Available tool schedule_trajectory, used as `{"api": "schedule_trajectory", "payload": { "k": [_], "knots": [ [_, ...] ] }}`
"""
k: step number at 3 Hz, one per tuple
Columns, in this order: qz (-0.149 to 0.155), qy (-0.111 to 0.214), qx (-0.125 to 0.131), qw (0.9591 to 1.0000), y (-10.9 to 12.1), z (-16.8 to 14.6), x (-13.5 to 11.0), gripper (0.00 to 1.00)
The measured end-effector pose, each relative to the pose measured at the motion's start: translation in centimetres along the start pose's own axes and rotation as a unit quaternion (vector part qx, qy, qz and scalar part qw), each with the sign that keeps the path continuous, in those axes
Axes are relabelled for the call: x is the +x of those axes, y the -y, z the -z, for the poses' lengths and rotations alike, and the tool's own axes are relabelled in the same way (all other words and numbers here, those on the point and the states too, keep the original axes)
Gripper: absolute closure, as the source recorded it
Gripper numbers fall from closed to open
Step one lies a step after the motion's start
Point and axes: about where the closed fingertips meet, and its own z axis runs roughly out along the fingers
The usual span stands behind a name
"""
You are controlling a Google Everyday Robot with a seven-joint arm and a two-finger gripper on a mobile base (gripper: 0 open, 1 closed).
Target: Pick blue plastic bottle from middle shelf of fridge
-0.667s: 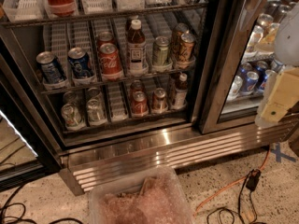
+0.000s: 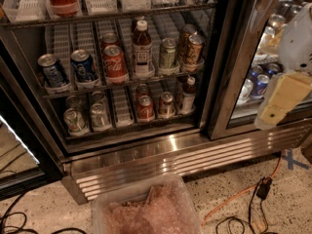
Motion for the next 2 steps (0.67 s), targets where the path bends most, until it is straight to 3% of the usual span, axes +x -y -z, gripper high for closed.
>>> {"api": "schedule_trajectory", "payload": {
  "k": [2],
  "knots": [
    [-0.024,0.066,0.005,0.9975,1.8,-4.8,-2.9,0.00]
  ]
}}
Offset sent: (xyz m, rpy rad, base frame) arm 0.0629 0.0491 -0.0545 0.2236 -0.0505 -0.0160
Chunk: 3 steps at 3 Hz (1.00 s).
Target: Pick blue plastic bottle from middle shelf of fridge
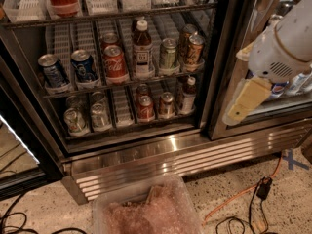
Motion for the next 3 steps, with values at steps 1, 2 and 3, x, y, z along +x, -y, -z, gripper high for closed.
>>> {"api": "schedule_trajectory", "payload": {
  "k": [1,2,3],
  "knots": [
    [0.012,0.043,-0.020,0.9988,0.0,-4.2,-3.0,0.00],
    [0.010,0.046,-0.023,0.9986,0.0,-4.8,-3.2,0.00],
    [0.002,0.063,-0.022,0.9978,0.4,-6.4,-3.8,0.00]
  ]
}}
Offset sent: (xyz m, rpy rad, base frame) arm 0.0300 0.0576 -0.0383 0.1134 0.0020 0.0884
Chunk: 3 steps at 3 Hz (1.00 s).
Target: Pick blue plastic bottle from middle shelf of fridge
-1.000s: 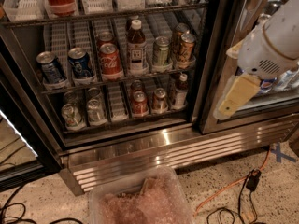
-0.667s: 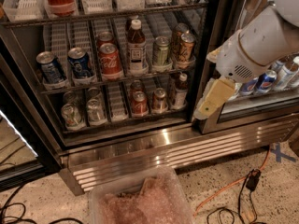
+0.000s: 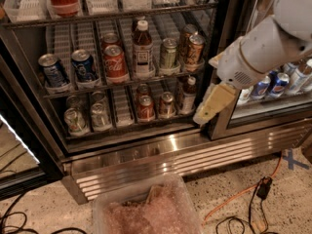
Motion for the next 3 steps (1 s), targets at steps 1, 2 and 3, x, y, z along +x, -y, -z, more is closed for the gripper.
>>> {"api": "schedule_trajectory", "payload": {
  "k": [1,2,3],
  "knots": [
    [-0.013,0.028,0.006,0.9995,0.6,-2.2,-1.0,0.00],
    [-0.026,0.059,0.012,0.9979,1.3,-4.2,-2.3,0.00],
    [-0.032,0.081,0.018,0.9960,1.7,-5.5,-3.6,0.00]
  ]
}}
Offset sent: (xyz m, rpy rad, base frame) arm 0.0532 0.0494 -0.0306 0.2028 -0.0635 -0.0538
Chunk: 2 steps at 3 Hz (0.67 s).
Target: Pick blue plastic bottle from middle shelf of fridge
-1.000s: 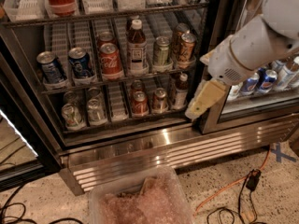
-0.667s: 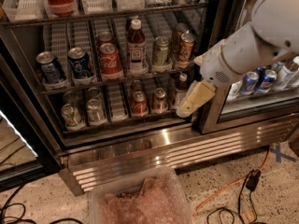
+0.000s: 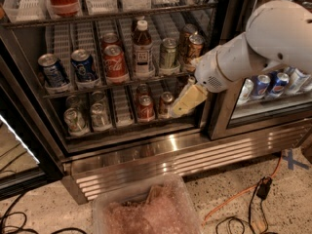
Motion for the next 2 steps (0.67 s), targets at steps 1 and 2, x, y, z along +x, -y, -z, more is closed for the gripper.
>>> {"api": "schedule_trajectory", "payload": {
  "k": [1,2],
  "knots": [
    [-0.008,0.019,0.012,0.9997,0.62,-1.09,-0.90,0.00],
    [-0.025,0.030,0.027,0.9988,0.78,-2.03,-1.33,0.00]
  ]
}}
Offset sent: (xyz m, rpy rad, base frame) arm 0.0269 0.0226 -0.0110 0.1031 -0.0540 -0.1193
